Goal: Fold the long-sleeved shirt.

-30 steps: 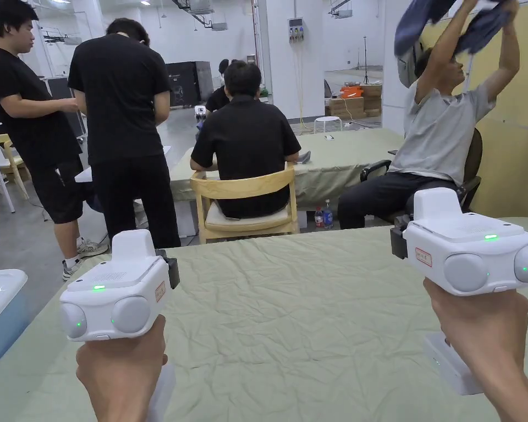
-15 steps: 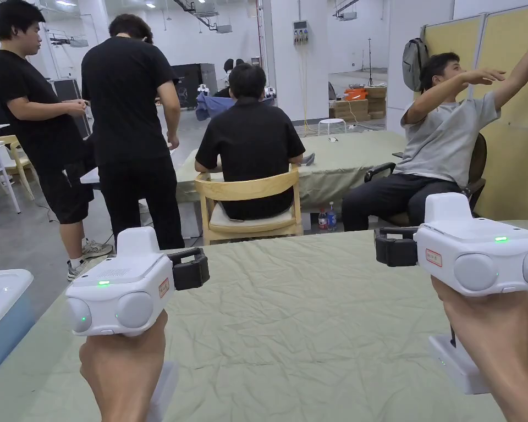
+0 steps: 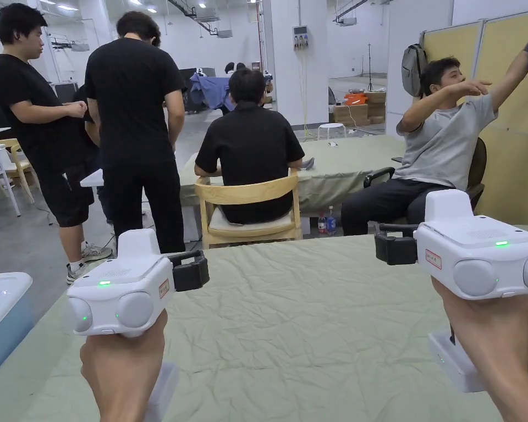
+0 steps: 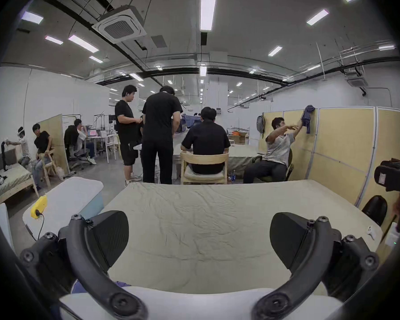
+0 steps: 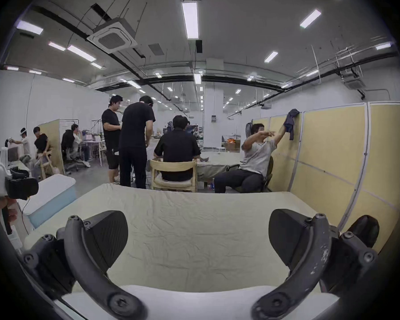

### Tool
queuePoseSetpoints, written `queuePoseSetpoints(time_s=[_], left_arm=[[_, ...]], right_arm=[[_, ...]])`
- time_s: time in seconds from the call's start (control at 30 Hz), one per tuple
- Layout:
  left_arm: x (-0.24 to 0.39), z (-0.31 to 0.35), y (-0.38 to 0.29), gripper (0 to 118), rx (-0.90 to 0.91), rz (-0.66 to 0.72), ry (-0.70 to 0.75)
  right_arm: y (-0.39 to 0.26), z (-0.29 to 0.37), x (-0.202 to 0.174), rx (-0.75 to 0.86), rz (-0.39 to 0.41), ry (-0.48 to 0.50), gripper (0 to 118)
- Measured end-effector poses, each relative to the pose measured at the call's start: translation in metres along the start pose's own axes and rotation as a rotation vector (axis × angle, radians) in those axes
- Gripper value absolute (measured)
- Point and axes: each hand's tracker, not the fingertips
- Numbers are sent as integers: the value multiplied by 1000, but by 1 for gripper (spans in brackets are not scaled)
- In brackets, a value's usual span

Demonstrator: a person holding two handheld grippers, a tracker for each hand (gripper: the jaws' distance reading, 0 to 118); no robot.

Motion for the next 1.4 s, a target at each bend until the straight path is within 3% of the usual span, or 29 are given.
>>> queuePoseSetpoints(time_s=[1.4], left_arm=[[2, 4, -2, 118, 8, 45, -16]], right_arm=[[0, 1, 6, -8, -2, 5, 118]])
